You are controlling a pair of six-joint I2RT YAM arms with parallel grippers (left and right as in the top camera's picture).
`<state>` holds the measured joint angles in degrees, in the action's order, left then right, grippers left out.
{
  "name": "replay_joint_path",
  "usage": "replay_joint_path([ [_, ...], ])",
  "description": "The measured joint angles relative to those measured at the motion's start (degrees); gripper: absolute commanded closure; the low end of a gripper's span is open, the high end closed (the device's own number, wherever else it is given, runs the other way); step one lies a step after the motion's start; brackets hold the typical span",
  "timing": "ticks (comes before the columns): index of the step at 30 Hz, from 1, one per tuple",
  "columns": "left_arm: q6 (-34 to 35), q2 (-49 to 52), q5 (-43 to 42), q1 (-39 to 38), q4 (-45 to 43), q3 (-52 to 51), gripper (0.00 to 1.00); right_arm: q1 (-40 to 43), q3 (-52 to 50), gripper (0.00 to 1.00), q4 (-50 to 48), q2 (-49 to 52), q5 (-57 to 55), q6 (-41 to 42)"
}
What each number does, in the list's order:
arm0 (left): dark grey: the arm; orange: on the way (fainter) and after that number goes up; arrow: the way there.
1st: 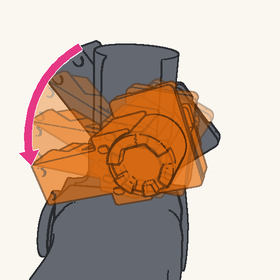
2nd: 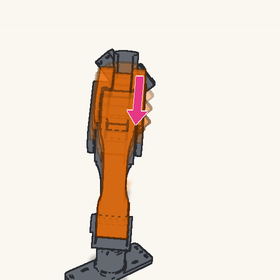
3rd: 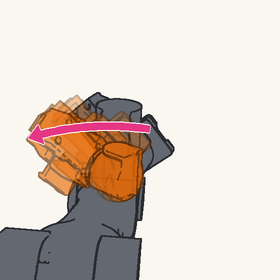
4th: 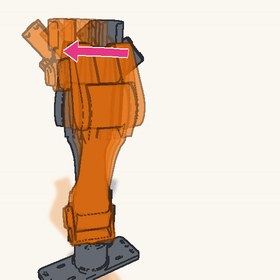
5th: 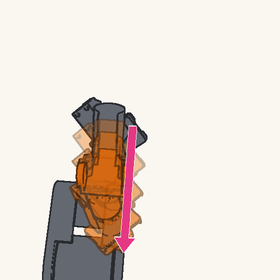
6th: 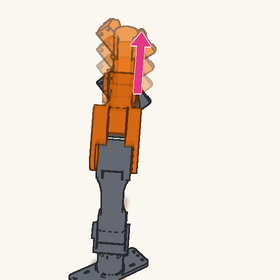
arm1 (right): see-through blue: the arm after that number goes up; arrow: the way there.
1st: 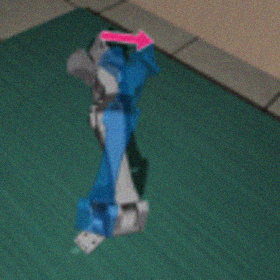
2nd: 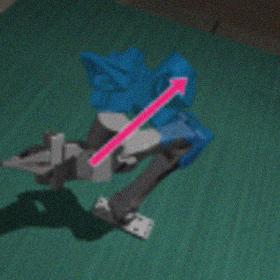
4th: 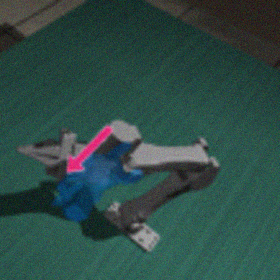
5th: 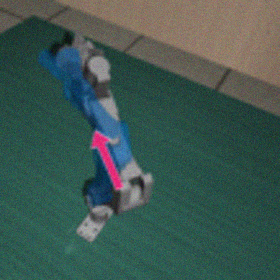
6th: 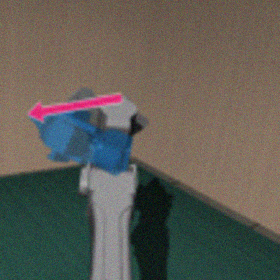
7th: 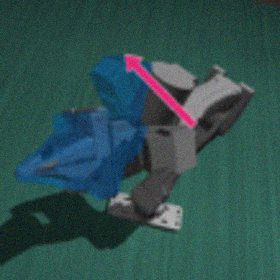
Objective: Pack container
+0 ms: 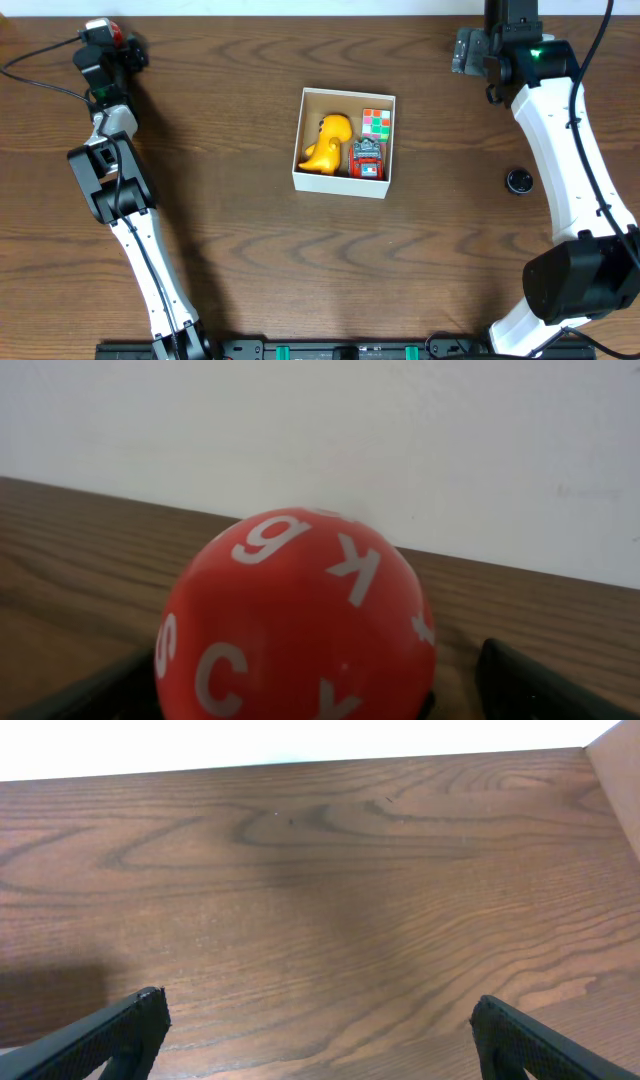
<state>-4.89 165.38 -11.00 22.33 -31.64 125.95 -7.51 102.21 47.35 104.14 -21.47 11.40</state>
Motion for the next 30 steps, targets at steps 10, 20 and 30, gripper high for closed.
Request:
replay_joint_path([
  [10, 2.9, 0.0, 0.0, 0.0, -0.1, 0.3, 0.02, 0.0, 0.0, 0.01, 0.0, 0.0, 0.0, 0.0],
  [20, 1.9, -0.1, 1.6, 0.2, 3.6, 1.3, 0.75, 0.0, 0.0, 0.01, 0.0, 0.0, 0.0, 0.0],
  [30, 0.4, 0.2, 1.9, 1.0, -2.0, 1.0, 0.94, 0.0, 0.0, 0.01, 0.0, 0.0, 0.0, 0.0],
])
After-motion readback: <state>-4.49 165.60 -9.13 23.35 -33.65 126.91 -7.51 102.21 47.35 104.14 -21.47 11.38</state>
